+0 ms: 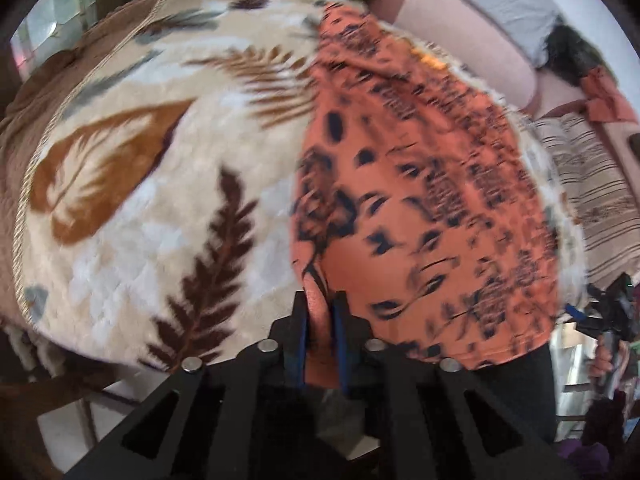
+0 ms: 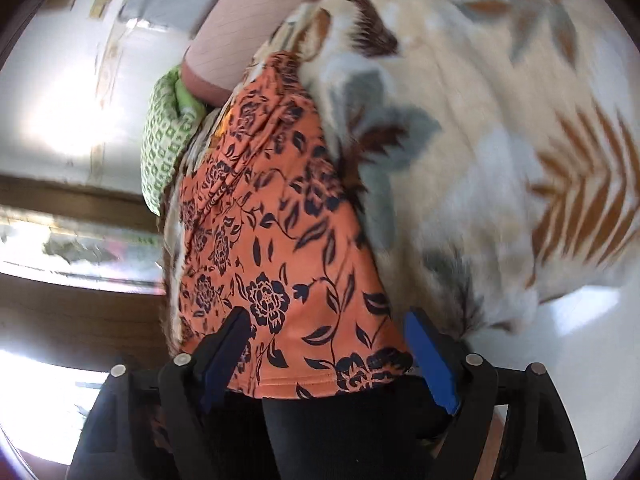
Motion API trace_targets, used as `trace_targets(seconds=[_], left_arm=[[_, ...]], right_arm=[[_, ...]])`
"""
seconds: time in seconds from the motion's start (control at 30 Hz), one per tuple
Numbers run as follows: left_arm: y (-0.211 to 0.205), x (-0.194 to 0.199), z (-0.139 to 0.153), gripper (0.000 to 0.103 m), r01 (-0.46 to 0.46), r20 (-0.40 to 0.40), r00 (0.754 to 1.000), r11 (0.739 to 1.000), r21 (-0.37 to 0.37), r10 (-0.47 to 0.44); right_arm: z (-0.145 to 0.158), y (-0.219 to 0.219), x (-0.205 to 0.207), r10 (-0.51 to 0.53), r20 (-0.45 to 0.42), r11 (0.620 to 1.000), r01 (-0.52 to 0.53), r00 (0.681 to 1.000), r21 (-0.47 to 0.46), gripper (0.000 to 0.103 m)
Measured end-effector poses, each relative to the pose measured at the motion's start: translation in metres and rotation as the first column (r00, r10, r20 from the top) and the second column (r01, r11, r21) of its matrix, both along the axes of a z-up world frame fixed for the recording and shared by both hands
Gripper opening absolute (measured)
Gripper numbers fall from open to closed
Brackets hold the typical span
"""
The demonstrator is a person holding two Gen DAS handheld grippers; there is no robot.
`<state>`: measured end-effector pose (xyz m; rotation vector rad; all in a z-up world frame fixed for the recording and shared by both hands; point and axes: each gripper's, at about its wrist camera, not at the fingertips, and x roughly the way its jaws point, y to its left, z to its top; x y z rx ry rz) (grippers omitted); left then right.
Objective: Fold small clothes
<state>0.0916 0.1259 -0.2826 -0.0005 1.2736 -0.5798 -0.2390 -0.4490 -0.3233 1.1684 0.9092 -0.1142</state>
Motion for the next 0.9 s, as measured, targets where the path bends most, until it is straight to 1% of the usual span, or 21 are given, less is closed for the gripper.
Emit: trace_targets(seconds=[0.07, 0.1, 0.17, 0.2, 0.27, 0.3, 0.33, 0.37, 0.4, 0.43, 0.47, 0.5, 0.53, 0.57, 0.63, 0.7, 0.73, 0.8, 0.9], left_arm=[[0.003, 0.000, -0.007, 0.056, -0.018, -0.020, 1.000, 1.000, -0.005, 0.018], [0.003, 0.000, -0.009, 0.060, -0.026, -0.026, 0.999, 1.000, -0.010, 0.026], [0.000, 0.001, -0.015, 0.061, -0.029, -0.047, 0.998, 1.000, -0.011, 0.029], [-0.003, 0.001, -0.020, 0.061, -0.021, -0.059, 0.998, 1.000, -0.013, 0.020], [-0.012, -0.001, -0.024, 0.060, 0.013, -0.061, 0.998, 1.000, -0.010, -0.013], [-0.016, -0.002, -0.025, 0.058, 0.022, -0.046, 0.999, 1.000, 0.013, -0.021], [-0.018, -0.002, -0.026, 0.045, 0.028, -0.029, 0.999, 0.999, 0.044, -0.027], [-0.018, -0.001, -0.025, 0.024, 0.033, -0.012, 0.999, 0.996, 0.077, -0.032], [-0.017, 0.000, -0.023, 0.015, 0.036, -0.008, 0.999, 0.996, 0.080, -0.035], [-0.014, 0.003, -0.022, 0.010, 0.036, -0.025, 0.999, 0.998, 0.045, -0.035], [-0.010, 0.005, -0.020, 0.009, 0.026, -0.033, 0.999, 0.999, 0.020, -0.025], [-0.009, 0.005, -0.018, 0.009, 0.027, -0.026, 0.999, 0.999, 0.023, -0.027], [-0.009, 0.004, -0.014, 0.008, 0.038, -0.015, 0.999, 0.999, 0.021, -0.038], [-0.007, 0.003, -0.008, 0.008, 0.044, -0.010, 0.999, 0.999, -0.006, -0.044], [-0.004, 0.003, 0.007, 0.008, 0.047, -0.009, 0.999, 0.995, -0.089, -0.048], [-0.003, 0.007, 0.024, 0.008, 0.056, 0.018, 0.998, 0.990, -0.133, -0.054], [-0.003, 0.012, 0.035, 0.008, 0.059, 0.034, 0.998, 0.986, -0.157, -0.054], [-0.004, 0.023, 0.051, 0.008, 0.059, 0.047, 0.998, 0.977, -0.204, -0.050], [-0.014, 0.052, 0.074, 0.008, 0.053, 0.060, 0.997, 0.966, -0.253, -0.039]], right_arm=[[-0.011, 0.002, 0.003, 0.003, -0.028, 1.000, -0.003, 1.000, -0.004, 0.082], [-0.018, 0.004, 0.006, 0.013, -0.032, 1.000, -0.013, 0.999, 0.007, 0.082], [-0.032, 0.007, 0.013, 0.027, -0.058, 0.999, -0.025, 0.998, 0.027, 0.082], [-0.038, 0.010, 0.018, 0.039, -0.071, 0.999, -0.036, 0.997, 0.033, 0.080], [-0.046, 0.020, 0.026, 0.074, -0.099, 0.997, -0.071, 0.992, 0.038, 0.073], [-0.045, 0.026, 0.031, 0.106, -0.132, 0.994, -0.107, 0.986, 0.002, 0.063], [-0.043, 0.031, 0.034, 0.124, -0.169, 0.990, -0.134, 0.978, -0.047, 0.041], [-0.041, 0.033, 0.036, 0.132, -0.198, 0.985, -0.151, 0.971, -0.084, 0.027], [-0.038, 0.034, 0.035, 0.136, -0.191, 0.983, -0.156, 0.972, -0.092, 0.015], [-0.033, 0.034, 0.033, 0.138, -0.160, 0.985, -0.153, 0.977, -0.084, 0.006], [-0.028, 0.035, 0.032, 0.137, -0.153, 0.983, -0.153, 0.979, -0.101, 0.006], [-0.020, 0.036, 0.033, 0.143, -0.145, 0.979, -0.161, 0.979, -0.127, 0.006], [-0.011, 0.037, 0.033, 0.153, -0.117, 0.977, -0.168, 0.981, -0.132, 0.006], [-0.004, 0.037, 0.032, 0.162, -0.090, 0.976, -0.173, 0.983, -0.129, 0.006], [0.017, 0.033, 0.036, 0.170, -0.013, 0.978, -0.170, 0.985, -0.121, 0.006], [0.034, 0.024, 0.039, 0.164, 0.063, 0.983, -0.157, 0.984, -0.098, 0.006], [0.043, 0.020, 0.042, 0.162, 0.098, 0.984, -0.153, 0.982, -0.091, 0.006], [0.060, 0.015, 0.051, 0.151, 0.141, 0.986, -0.138, 0.979, -0.093, 0.006], [0.081, 0.003, 0.073, 0.129, 0.195, 0.989, -0.113, 0.972, -0.092, 0.006]])
